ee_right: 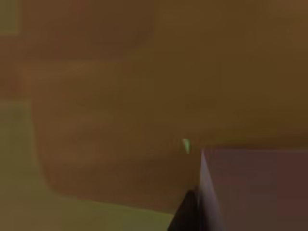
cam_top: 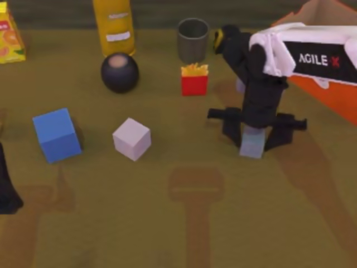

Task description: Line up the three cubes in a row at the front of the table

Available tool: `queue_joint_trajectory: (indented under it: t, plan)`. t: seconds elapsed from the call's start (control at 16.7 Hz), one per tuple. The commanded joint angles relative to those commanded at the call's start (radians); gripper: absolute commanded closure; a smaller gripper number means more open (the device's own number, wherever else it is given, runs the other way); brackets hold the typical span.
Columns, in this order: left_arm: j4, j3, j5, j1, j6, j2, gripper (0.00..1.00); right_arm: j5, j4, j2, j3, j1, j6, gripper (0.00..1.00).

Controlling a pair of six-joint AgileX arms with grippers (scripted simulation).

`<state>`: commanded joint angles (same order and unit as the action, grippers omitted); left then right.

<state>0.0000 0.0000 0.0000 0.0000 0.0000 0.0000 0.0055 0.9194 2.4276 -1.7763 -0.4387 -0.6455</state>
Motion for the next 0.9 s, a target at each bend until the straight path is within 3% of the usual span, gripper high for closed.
queue_joint_trajectory:
  t: [0.12,0.18,0.6,0.66,0.9]
  plan:
    - [0.000,0.000,0.000,0.000,0.000,0.000,0.00,0.000,0.000,0.000,0.000,0.000,0.000,0.98]
    - [0.000,0.000,0.000,0.000,0.000,0.000,0.00,0.000,0.000,0.000,0.000,0.000,0.000,1.00]
    - [0.000,0.000,0.000,0.000,0.000,0.000,0.00,0.000,0.000,0.000,0.000,0.000,0.000,1.00]
    - [0.000,0.000,0.000,0.000,0.000,0.000,0.00,0.015,0.016,-0.033,-0.004,0.004,0.009,1.00]
    - [0.000,0.000,0.000,0.000,0.000,0.000,0.00,0.015,0.090,-0.056,-0.056,0.002,0.007,1.00]
